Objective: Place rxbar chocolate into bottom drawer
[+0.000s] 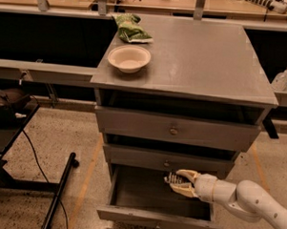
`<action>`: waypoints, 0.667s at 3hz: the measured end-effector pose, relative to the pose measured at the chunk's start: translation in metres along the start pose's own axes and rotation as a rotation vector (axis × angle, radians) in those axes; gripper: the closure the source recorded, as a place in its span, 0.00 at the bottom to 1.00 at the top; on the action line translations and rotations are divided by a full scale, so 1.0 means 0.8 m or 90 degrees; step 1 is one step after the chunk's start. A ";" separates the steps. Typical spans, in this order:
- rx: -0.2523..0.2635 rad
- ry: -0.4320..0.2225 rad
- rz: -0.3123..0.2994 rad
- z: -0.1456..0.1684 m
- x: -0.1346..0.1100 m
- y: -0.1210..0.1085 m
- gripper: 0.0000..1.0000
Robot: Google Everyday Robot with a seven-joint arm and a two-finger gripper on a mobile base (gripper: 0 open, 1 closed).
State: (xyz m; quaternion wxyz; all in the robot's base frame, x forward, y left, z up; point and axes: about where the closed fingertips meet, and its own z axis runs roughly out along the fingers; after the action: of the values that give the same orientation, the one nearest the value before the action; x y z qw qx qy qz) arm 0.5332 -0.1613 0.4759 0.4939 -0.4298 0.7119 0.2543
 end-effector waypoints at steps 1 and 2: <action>0.016 0.022 -0.014 0.012 0.066 -0.008 1.00; 0.028 0.048 -0.018 0.029 0.126 -0.016 1.00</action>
Offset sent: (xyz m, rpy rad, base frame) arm 0.0155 -0.0423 -0.1633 -0.1409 0.0119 -0.0640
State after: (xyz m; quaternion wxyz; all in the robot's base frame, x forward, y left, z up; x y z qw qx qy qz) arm 0.5414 -0.1858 0.3748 0.4797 -0.4383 0.7290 0.2152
